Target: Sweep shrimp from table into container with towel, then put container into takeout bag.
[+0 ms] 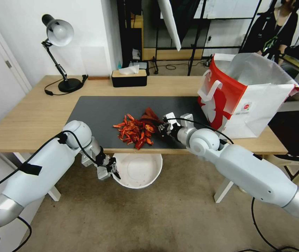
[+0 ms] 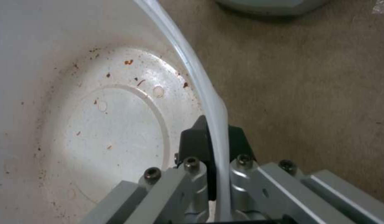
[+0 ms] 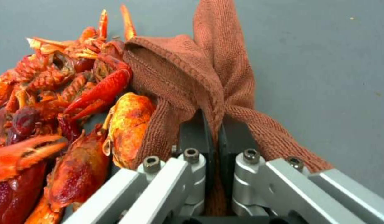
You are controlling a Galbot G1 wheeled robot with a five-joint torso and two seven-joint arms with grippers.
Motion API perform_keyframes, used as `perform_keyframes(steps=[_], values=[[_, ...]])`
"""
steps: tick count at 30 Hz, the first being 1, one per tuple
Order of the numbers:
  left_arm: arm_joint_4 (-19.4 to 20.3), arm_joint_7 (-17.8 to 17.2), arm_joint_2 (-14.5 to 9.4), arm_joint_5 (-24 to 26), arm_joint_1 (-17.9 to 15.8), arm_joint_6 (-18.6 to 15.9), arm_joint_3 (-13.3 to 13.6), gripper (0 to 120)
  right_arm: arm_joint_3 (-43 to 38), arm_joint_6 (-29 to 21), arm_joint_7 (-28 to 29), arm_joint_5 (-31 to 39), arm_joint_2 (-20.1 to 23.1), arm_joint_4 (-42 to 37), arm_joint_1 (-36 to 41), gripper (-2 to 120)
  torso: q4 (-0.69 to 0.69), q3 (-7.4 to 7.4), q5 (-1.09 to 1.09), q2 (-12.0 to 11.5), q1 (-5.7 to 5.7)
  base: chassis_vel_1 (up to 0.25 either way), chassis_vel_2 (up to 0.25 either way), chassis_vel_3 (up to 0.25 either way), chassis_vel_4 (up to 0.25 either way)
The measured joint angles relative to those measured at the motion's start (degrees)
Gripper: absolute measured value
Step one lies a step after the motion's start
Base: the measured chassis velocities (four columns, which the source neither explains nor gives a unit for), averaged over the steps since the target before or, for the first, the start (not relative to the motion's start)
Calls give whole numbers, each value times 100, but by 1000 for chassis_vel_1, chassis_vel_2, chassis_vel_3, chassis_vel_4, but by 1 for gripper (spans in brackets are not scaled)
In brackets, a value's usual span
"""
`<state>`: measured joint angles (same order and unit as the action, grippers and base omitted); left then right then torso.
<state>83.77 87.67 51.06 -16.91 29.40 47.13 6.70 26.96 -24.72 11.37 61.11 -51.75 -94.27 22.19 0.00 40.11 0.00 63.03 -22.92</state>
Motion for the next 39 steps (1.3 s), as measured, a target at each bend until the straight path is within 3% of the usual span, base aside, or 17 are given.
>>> perform_keyframes(steps=[39], values=[[130, 0, -7, 109, 19, 0, 41, 0, -57, -35, 392, 131, 178, -662, 360, 1, 0, 0, 0, 0, 0, 0, 0, 0, 0]])
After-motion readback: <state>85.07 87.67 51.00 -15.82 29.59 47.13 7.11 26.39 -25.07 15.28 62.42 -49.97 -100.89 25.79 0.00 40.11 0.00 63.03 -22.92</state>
